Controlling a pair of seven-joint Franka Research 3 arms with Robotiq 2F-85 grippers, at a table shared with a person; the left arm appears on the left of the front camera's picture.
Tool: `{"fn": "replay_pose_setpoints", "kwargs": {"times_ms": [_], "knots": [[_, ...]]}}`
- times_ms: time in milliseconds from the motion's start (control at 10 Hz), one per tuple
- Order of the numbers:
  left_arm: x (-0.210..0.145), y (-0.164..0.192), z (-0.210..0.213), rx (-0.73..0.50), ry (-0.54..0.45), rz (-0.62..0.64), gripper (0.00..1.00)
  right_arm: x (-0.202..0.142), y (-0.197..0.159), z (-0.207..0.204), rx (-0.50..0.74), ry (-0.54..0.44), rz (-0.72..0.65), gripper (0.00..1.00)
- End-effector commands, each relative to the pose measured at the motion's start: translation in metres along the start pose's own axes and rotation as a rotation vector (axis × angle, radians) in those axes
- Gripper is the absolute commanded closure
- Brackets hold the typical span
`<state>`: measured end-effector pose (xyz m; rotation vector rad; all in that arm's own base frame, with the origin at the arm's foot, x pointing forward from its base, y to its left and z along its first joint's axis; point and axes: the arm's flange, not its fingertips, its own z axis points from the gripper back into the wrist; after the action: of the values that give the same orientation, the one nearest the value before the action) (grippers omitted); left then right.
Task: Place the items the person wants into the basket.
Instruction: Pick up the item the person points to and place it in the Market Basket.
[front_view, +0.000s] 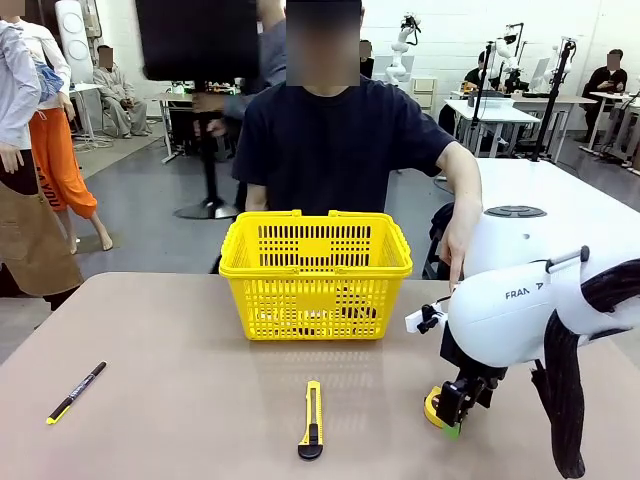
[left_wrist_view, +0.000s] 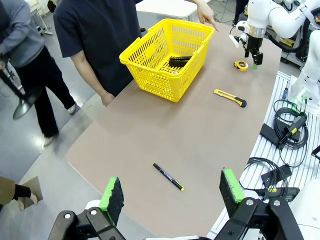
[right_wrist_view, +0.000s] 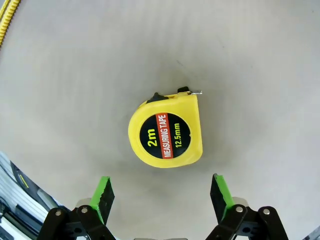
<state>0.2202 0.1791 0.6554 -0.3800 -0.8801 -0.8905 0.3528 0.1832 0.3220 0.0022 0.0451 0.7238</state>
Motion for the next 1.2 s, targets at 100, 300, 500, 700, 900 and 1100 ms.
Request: {"fn": "replay_pose_setpoints", "kwargs": {"times_ms": [100,300,500,700,900,1100], "knots": [[0.0,0.0,0.001,-0.006,-0.01,-0.008,0.0,0.014,0.012,-0.008,-0.046,0.004,0.006,0.0],[0.0,0.0,0.001,-0.006,-0.01,-0.008,0.0,0.02,0.014,-0.011,-0.052,0.016,0.025,0.0],[0.0,0.0,0.001,-0.006,-0.01,-0.008,0.0,0.028,0.012,-0.016,-0.053,0.018,0.025,0.0],[0.0,0.0,0.001,-0.006,-0.01,-0.008,0.0,0.035,0.008,-0.019,-0.068,0.019,0.02,0.0],[0.0,0.0,0.001,-0.006,-0.01,-0.008,0.0,0.041,0.004,-0.02,-0.071,0.011,0.017,0.0],[0.0,0.0,0.001,-0.006,-0.01,-0.008,0.0,0.044,0.002,-0.02,-0.074,0.005,0.014,0.0]]}}
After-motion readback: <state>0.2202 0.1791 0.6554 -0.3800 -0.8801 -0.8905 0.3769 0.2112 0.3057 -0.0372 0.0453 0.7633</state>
